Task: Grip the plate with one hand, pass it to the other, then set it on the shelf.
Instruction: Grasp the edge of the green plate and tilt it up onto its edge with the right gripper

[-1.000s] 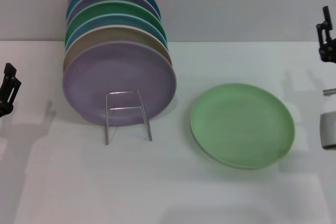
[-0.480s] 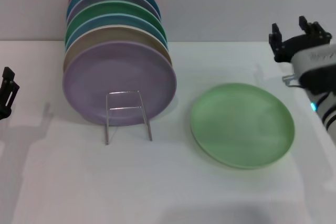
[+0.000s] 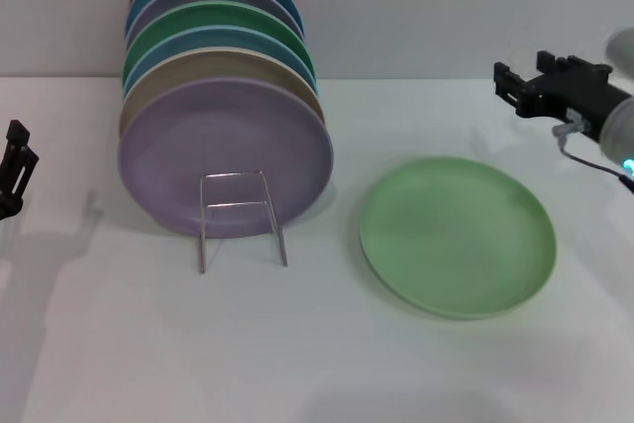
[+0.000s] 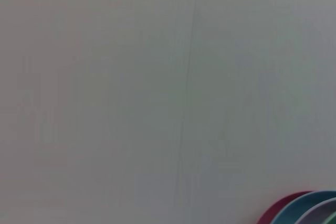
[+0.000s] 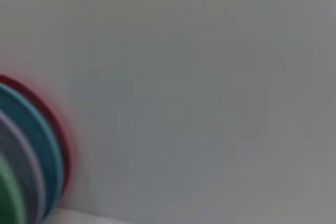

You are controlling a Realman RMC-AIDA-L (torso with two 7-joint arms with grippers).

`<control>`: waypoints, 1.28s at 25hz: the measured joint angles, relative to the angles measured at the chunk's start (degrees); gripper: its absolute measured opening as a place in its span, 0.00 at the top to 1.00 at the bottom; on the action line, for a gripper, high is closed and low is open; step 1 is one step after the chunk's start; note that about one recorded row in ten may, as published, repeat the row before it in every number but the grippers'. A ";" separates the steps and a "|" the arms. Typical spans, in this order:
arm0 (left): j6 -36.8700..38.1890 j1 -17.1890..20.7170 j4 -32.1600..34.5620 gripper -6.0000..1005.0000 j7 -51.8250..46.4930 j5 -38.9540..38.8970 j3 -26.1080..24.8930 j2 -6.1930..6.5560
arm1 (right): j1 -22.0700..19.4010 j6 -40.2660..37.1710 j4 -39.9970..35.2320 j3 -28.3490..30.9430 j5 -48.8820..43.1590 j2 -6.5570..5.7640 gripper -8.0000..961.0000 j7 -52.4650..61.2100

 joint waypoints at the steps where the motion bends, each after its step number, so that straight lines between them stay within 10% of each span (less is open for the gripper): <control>1: 0.00 -0.08 0.00 0.17 0.00 0.01 0.03 0.01 | 0.42 3.96 0.77 2.29 -0.99 -0.03 0.43 1.09; 8: 0.00 -0.67 -0.01 0.17 0.00 0.05 0.25 0.05 | 7.30 34.27 6.85 16.19 -21.64 -0.18 0.43 19.47; 18: 0.20 -1.22 -0.60 0.17 0.00 0.03 0.14 -0.02 | 16.27 57.48 5.96 24.14 -34.32 -0.80 0.43 30.06; 32: 0.14 -1.34 -0.72 0.17 0.00 -0.03 0.25 -0.08 | 18.44 61.11 -0.33 25.87 -38.95 -1.34 0.43 31.98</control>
